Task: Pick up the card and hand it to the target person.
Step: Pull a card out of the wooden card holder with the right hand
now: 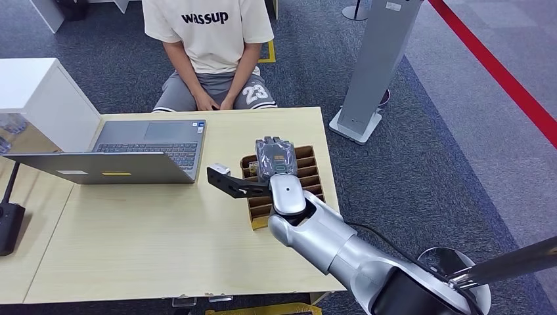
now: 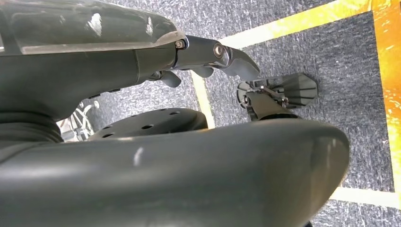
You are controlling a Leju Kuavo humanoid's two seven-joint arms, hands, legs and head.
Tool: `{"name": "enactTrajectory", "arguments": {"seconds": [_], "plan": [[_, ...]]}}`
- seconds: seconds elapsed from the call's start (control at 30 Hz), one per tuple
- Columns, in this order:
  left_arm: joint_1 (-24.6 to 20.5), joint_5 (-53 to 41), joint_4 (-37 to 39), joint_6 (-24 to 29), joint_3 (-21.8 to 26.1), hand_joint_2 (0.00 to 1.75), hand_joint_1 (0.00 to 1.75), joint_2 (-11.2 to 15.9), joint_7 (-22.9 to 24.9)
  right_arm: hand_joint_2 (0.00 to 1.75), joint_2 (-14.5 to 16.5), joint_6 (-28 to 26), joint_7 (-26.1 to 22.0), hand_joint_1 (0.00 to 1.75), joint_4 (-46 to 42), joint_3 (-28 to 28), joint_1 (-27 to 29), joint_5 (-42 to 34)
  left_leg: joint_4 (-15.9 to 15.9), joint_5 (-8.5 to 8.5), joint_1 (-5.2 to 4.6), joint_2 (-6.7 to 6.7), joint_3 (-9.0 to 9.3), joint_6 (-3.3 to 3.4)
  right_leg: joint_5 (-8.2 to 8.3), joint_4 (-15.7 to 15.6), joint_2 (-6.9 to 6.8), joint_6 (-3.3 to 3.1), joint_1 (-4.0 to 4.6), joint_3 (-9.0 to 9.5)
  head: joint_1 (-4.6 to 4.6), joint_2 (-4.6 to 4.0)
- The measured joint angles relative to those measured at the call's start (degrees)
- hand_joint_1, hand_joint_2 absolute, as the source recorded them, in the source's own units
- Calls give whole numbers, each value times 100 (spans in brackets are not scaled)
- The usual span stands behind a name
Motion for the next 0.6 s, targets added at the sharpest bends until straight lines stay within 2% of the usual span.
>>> {"name": "enactTrajectory", "arguments": {"seconds": [0.27, 0.6], "plan": [[0, 11, 0, -1, 0, 0, 0, 0, 1, 175, 56, -14, -87, 94, 199, 21, -3, -58, 0, 0, 0, 0, 0, 0, 0, 0, 0, 0, 0, 0, 1, 0], [-17, 1, 0, -26, -50, 0, 0, 0, -7, 175, 61, -51, -104, 94, 384, 20, -30, -180, 0, 0, 0, 0, 0, 0, 0, 0, 0, 0, 0, 0, 1, 0]]}}
